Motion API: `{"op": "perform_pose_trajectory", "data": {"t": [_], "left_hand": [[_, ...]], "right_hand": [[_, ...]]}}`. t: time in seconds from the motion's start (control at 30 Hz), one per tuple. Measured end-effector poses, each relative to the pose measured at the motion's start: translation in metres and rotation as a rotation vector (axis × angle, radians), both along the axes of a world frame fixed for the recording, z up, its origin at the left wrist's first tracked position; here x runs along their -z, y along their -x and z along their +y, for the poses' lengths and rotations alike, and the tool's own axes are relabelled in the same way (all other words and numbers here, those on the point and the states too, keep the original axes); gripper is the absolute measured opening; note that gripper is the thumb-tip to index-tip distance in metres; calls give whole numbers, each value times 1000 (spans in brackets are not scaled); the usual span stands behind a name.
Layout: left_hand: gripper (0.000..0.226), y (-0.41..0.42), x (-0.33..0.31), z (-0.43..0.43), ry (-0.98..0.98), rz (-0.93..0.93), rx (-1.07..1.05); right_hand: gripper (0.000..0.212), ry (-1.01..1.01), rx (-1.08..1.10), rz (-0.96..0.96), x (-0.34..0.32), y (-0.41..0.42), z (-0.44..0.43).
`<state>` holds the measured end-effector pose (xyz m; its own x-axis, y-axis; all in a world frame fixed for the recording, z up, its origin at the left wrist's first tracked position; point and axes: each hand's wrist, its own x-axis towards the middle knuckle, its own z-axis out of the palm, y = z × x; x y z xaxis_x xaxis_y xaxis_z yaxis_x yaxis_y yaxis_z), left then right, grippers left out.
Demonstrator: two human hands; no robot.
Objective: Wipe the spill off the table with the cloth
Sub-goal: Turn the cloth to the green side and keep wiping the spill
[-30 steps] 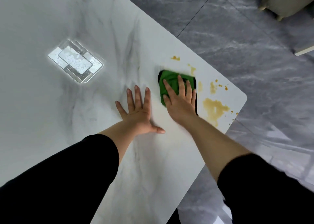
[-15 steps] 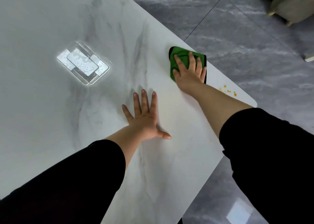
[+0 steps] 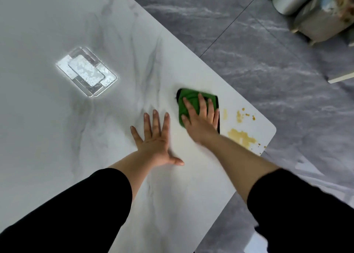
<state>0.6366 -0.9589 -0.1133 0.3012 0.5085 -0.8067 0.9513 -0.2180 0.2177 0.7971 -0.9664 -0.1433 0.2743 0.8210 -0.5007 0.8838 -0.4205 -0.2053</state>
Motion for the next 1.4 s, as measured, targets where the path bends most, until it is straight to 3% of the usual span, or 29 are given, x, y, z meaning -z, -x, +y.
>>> {"op": "perform_pose_trajectory", "data": {"t": [0.13, 0.23, 0.43, 0.73, 0.97, 1.2, 1.4], "left_hand": [[158, -1, 1, 0, -5, 7, 8], [158, -1, 3, 0, -13, 8, 9], [157, 1, 3, -2, -27, -4, 9], [158, 0, 0, -3, -29, 15, 10], [156, 1, 3, -7, -79, 5, -3], [103, -31, 5, -16, -364, -182, -19], [132, -104, 11, 2, -207, -102, -167]], "right_hand": [[54, 28, 39, -3, 3, -18, 68], [52, 5, -8, -35, 4, -17, 69], [51, -90, -157, 26, -6, -4, -18], [56, 44, 29, -38, -14, 26, -174], [55, 45, 88, -23, -15, 35, -189], [55, 37, 73, -15, -12, 35, -191], [53, -2, 87, -31, -8, 38, -194]]}}
